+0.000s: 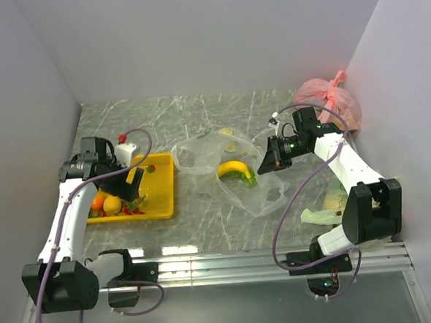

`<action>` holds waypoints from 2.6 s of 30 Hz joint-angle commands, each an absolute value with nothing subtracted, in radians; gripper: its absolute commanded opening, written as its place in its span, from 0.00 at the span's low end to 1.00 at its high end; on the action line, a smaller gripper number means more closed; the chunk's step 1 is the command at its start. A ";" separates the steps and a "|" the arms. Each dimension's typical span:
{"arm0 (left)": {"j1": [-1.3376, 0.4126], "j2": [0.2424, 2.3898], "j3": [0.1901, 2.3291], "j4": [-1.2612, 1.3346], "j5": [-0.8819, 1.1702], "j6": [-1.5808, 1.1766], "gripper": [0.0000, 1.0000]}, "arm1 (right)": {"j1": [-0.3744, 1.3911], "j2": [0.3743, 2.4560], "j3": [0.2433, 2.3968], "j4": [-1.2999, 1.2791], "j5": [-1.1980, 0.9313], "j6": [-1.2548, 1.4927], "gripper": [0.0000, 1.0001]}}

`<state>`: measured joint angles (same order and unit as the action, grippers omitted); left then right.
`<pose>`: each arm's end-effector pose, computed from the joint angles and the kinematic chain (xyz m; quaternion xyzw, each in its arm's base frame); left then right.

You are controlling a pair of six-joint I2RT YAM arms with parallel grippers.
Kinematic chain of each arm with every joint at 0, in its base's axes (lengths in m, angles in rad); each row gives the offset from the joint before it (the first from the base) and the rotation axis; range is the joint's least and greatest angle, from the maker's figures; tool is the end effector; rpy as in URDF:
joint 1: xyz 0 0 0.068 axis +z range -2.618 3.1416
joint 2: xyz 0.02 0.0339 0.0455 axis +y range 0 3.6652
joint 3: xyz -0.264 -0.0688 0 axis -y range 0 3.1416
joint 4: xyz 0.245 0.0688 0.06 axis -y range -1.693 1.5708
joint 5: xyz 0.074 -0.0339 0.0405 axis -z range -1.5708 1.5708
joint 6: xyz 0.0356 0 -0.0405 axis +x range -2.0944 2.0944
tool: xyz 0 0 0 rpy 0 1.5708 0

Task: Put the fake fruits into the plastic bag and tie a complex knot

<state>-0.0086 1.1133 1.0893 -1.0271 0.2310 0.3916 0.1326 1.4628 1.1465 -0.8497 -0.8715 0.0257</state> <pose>0.2036 -0.0099 0.3101 0.2198 0.9350 -0.0608 0.2718 0.2752 0.0642 0.2677 -0.1322 0.8822 0.4266 0.1490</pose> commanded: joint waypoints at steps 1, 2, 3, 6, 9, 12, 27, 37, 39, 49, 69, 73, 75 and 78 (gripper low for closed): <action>0.061 1.089 1.003 -1.071 0.127 0.448 0.95 | 0.143 1.440 1.184 -0.844 -0.848 0.009 0.00; 0.080 1.091 0.987 -1.060 0.103 0.445 0.95 | 0.144 1.442 1.189 -0.847 -0.851 0.009 0.00; 0.080 1.094 0.957 -1.028 0.080 0.437 0.95 | 0.146 1.450 1.192 -0.850 -0.853 0.009 0.00; 0.081 1.123 0.913 -0.956 0.003 0.404 0.94 | 0.146 1.456 1.190 -0.854 -0.854 -0.017 0.00; 0.086 1.176 0.870 -0.908 -0.051 0.391 0.91 | 0.147 1.462 1.195 -0.870 -0.861 -0.032 0.00; 0.087 1.226 0.832 -0.832 -0.072 0.383 0.89 | 0.146 1.463 1.197 -0.874 -0.862 -0.044 0.00; 0.087 1.460 0.824 -0.601 -0.132 0.365 0.79 | 0.146 1.460 1.195 -0.893 -0.880 -0.081 0.00; 0.069 1.387 1.029 -0.864 0.034 0.362 0.40 | 0.146 1.457 1.183 -0.861 -0.854 -0.061 0.00; 0.046 1.356 1.164 -0.914 0.140 0.348 0.41 | 0.146 1.465 1.181 -0.858 -0.854 -0.052 0.00; -0.446 1.446 1.667 -0.819 0.475 0.144 0.45 | 0.146 1.485 1.187 -0.838 -0.877 -0.017 0.00; -0.727 1.792 1.896 -0.808 0.448 0.206 0.99 | 0.143 1.463 1.186 -0.830 -0.900 0.023 0.00; -0.531 1.668 1.826 -0.766 0.505 0.071 0.99 | 0.143 1.463 1.187 -0.848 -0.881 0.009 0.00; -0.415 1.577 1.778 -0.775 0.502 0.035 0.98 | 0.140 1.462 1.186 -0.848 -0.877 0.009 0.00; -0.043 1.447 1.627 -0.871 0.436 0.040 0.91 | 0.141 1.474 1.187 -0.856 -0.879 0.009 0.00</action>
<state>-0.3080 1.5902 1.7248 -0.7876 0.4805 0.0837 0.1379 1.4857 1.1587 -0.8524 -0.8791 0.0097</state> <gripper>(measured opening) 0.957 0.007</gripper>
